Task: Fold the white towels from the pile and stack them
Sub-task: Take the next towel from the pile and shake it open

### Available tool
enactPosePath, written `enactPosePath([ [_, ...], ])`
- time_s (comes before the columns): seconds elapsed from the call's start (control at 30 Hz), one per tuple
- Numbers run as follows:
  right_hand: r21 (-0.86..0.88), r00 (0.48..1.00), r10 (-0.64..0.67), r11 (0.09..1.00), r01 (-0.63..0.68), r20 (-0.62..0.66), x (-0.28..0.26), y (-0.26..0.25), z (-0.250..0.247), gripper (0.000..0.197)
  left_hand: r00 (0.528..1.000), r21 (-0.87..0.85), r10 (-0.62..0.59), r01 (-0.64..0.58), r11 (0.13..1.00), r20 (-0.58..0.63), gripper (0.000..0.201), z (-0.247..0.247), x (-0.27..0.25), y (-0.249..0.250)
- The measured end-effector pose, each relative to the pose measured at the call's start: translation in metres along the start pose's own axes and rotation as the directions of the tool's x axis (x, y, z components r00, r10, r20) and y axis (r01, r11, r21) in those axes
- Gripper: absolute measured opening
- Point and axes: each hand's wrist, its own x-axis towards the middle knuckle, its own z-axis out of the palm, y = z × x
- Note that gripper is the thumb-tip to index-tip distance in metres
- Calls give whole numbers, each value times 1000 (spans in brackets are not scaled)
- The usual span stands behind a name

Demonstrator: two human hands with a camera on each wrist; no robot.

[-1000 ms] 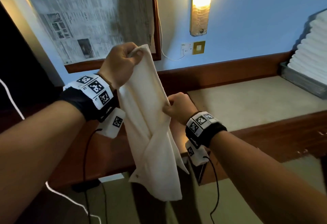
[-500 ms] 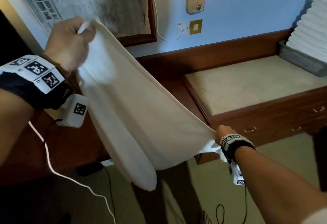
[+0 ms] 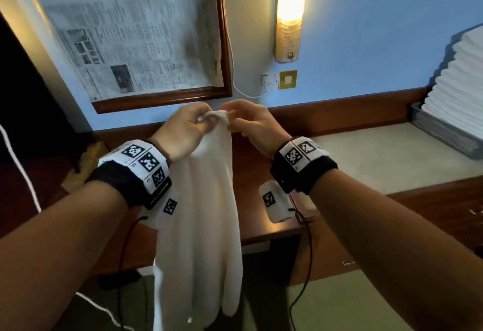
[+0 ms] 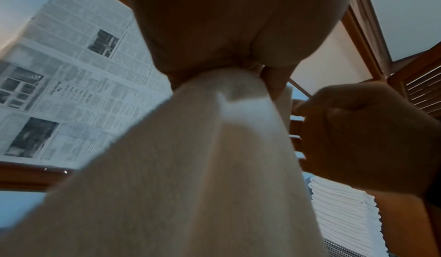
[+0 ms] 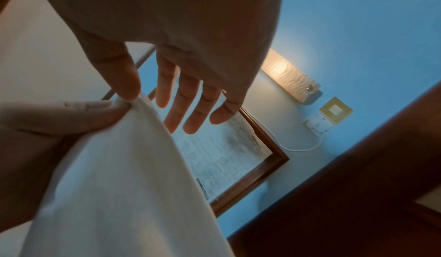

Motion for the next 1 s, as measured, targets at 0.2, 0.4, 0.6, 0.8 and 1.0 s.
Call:
enactPosePath([
  [0.2,-156,988,-145,976,151,50,23,-3,-15,24,994,-23,-54,52,998,-100,31,0,5,13],
  [0.4,-238,963,-264,941,242,-61,49,-19,-21,23,950,-219,-76,8,976,-304,28,12,10,18],
  [0.6,-364,934,-333,892,268,-127,61,-32,-58,19,923,-322,-110,-16,946,-369,22,66,-12,1],
  [0.8,-402,931,-305,893,205,-203,54,-27,-95,15,952,-420,-290,227,879,-93,54,143,-28,-43],
  [1.0,-470,981,-181,874,126,-74,33,4,-118,9,953,-268,-258,210,940,-156,42,137,-1,-41],
])
